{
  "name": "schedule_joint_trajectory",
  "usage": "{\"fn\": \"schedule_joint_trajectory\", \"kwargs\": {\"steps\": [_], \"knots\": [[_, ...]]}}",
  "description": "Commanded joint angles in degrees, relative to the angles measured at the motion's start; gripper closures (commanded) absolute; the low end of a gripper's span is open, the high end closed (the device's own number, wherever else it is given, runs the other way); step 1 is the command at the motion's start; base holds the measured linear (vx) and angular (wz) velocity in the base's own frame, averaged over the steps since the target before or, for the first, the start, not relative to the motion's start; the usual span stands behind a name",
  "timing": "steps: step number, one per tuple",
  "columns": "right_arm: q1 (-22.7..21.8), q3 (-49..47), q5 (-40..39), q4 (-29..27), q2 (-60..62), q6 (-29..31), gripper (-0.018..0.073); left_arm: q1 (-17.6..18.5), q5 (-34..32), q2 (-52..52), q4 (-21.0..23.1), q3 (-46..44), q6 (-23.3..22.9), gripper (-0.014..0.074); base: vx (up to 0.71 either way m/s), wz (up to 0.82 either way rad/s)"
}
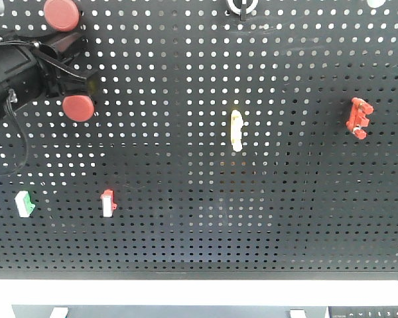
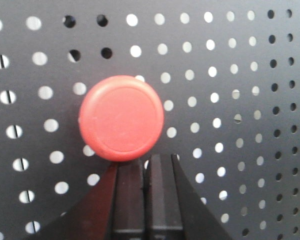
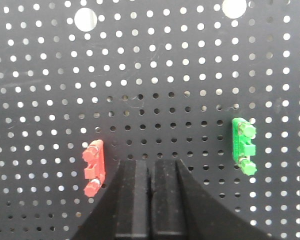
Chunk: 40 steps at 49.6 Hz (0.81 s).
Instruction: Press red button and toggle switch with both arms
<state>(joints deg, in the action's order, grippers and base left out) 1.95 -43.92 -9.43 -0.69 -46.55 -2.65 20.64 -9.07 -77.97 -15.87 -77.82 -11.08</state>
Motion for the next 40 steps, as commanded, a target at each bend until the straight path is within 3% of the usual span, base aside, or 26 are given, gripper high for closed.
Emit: {"fn": "schedule_joint_trajectory", "kwargs": {"steps": [1,9,17,32,40], "knots": [[-0.3,-2.1,-4.8,0.2,0.0,0.3,0.0562,1.4,-5.3,3.1,0.6,-2.6,-0.5,0.0595,0.0,0.0],[-0.3,-2.1,-4.8,0.2,0.0,0.3,0.0562,4.6,2.2,4.7,0.5,-2.6,-0.4,0.0595,0.0,0.0],[-0.3,-2.1,-4.8,0.2,0.0,0.5,0.0562,6.9,3.3,7.1,-0.1,-2.6,0.1,0.0595,0.0,0.0],[-0.3,-2.1,-4.8,0.2,0.0,0.5,0.0562,4.4,2.4,8.1,-1.1,-2.6,0.1,0.0596,0.0,0.0],[-0.3,-2.1,-4.8,0.2,0.0,0.5,0.0562,1.5,-3.5,6.4,-1.2,-2.7,0.1,0.0596,0.0,0.0]]}}
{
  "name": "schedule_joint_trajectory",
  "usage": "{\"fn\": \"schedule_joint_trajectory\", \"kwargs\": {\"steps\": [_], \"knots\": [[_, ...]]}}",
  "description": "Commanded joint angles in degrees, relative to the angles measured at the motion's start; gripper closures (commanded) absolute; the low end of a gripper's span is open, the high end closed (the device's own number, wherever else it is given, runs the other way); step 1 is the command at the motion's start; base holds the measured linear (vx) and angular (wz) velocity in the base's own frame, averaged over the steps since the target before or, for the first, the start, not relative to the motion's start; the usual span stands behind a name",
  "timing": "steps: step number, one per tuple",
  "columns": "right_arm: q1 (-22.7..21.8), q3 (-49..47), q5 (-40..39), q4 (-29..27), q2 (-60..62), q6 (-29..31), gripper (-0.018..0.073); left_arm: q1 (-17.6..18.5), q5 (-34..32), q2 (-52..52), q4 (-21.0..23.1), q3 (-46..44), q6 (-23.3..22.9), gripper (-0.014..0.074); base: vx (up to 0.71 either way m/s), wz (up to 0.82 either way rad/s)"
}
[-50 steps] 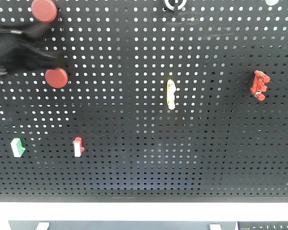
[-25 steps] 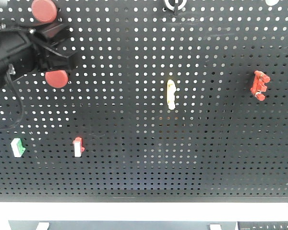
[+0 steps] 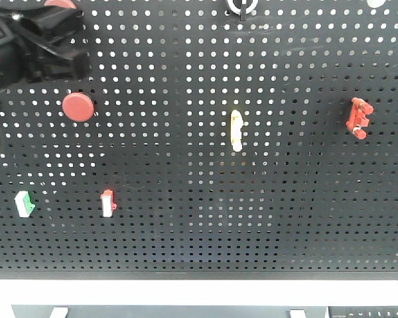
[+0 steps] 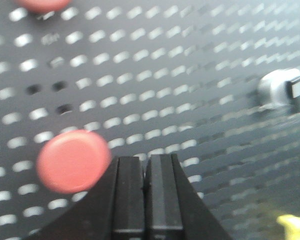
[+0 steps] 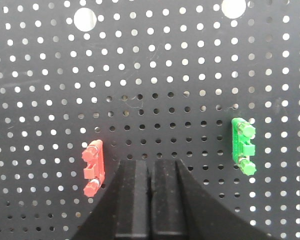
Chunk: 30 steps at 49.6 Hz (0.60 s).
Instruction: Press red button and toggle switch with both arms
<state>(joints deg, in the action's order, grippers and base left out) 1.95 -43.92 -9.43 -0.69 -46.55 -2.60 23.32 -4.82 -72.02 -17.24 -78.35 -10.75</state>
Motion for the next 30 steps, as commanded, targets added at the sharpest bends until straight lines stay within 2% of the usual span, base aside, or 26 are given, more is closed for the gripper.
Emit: {"fn": "schedule_joint_trajectory", "kwargs": {"steps": [1,9,30], "knots": [[-0.3,-2.1,-4.8,0.2,0.0,0.4,0.0562,-1.7,-8.5,0.1,0.6,-2.1,-0.3,0.0596,0.0,0.0],[-0.3,-2.1,-4.8,0.2,0.0,0.4,0.0562,-3.3,-9.6,-2.7,3.5,-2.1,-0.8,0.0596,0.0,0.0],[-0.3,-2.1,-4.8,0.2,0.0,0.4,0.0562,-3.3,-12.8,-4.5,3.4,-2.1,-0.6,0.0595,0.0,0.0]]}}
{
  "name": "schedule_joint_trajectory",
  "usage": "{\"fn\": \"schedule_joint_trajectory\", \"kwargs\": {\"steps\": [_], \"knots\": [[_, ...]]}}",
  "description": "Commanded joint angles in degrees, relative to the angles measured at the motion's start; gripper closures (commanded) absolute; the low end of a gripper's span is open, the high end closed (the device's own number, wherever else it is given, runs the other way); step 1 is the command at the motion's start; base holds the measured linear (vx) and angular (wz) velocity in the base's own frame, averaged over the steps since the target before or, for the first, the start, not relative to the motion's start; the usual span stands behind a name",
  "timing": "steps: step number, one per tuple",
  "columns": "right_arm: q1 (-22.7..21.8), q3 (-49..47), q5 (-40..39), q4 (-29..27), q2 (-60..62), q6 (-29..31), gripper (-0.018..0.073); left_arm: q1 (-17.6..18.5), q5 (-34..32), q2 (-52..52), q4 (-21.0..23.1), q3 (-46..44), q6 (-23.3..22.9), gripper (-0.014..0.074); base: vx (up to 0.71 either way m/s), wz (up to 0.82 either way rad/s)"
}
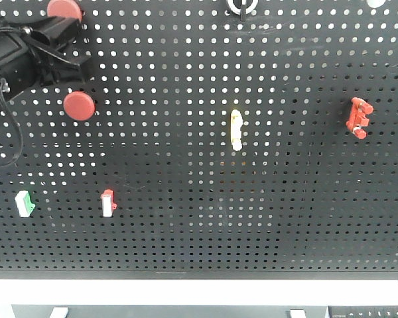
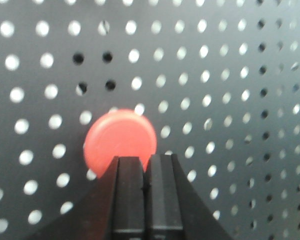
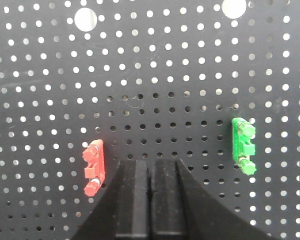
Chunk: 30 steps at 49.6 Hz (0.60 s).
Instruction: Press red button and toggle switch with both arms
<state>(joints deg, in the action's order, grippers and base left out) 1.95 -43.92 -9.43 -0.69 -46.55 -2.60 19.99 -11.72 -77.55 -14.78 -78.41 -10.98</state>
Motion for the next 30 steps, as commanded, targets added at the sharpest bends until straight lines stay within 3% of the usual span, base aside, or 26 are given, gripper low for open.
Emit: {"fn": "schedule_joint_trajectory", "kwargs": {"steps": [1,11,18,23,30], "knots": [[-0.3,-2.1,-4.8,0.2,0.0,0.4,0.0562,0.0,-5.8,1.0,1.0,-2.1,-0.4,0.0595,0.0,0.0],[-0.3,-2.1,-4.9,0.2,0.0,0.4,0.0562,0.0,-5.5,2.2,0.5,-2.0,-0.4,0.0595,0.0,0.0],[-0.3,-2.1,-4.9,0.2,0.0,0.4,0.0562,0.1,0.3,6.9,-2.5,-0.9,-0.4,0.0595,0.0,0.0],[-0.3,-2.1,-4.9,0.2,0.0,0.4,0.0562,0.1,1.9,11.6,-5.8,3.8,-0.4,0.0595,0.0,0.0],[-0.2,-2.1,-5.2,2.1,0.0,0.4,0.0562,0.1,-1.4,19.7,-7.7,14.3,-0.5,0.0595,0.0,0.0]]}}
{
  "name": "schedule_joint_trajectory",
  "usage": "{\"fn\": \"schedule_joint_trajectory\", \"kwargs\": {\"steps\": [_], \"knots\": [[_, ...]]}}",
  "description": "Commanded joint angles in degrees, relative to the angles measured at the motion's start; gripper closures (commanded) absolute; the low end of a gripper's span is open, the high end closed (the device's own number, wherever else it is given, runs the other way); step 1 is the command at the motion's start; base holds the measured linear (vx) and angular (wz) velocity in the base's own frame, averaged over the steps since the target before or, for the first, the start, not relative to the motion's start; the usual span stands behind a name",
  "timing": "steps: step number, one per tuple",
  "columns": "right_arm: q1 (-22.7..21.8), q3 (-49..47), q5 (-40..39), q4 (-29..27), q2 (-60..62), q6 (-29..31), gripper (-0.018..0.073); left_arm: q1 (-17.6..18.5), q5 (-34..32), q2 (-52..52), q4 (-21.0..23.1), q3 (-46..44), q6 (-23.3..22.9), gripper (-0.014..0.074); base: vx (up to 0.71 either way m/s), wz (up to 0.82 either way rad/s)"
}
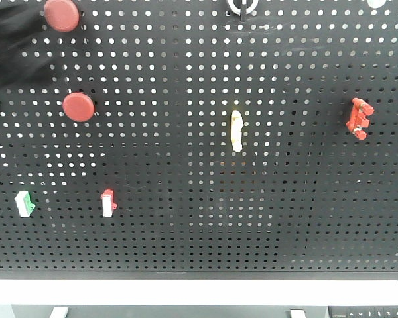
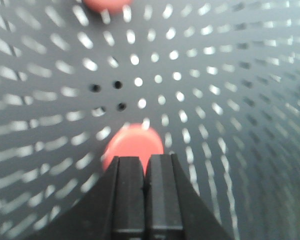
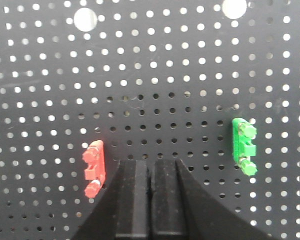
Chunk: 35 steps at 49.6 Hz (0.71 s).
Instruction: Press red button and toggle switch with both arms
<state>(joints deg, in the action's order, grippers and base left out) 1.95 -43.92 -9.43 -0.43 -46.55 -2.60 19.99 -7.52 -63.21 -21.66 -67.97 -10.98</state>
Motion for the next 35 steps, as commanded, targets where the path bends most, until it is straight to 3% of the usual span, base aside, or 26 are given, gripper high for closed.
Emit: {"fn": "schedule_joint_trajectory", "kwargs": {"steps": [1,6,14,24,35], "knots": [[0.0,-2.1,-5.4,2.7,0.0,0.4,0.0562,0.1,-6.1,6.2,-0.8,5.0,-0.5,0.0595,0.0,0.0],[2.7,-2.1,-8.0,8.4,-0.2,0.4,0.0562,0.1,-8.2,11.1,-0.7,11.1,-0.5,0.0595,0.0,0.0],[13.8,-6.1,-10.8,18.7,-4.8,0.4,0.0562,0.1,-8.1,14.9,-0.7,15.2,-0.5,0.0595,0.0,0.0],[23.9,-17.1,-10.4,18.9,-15.6,0.5,0.0562,0.1,-7.4,15.7,-0.7,15.1,-0.5,0.0595,0.0,0.0],[29.0,-30.1,-7.9,18.8,-26.0,0.4,0.0562,0.1,-7.3,15.7,-0.7,15.1,-0.6,0.0595,0.0,0.0]]}}
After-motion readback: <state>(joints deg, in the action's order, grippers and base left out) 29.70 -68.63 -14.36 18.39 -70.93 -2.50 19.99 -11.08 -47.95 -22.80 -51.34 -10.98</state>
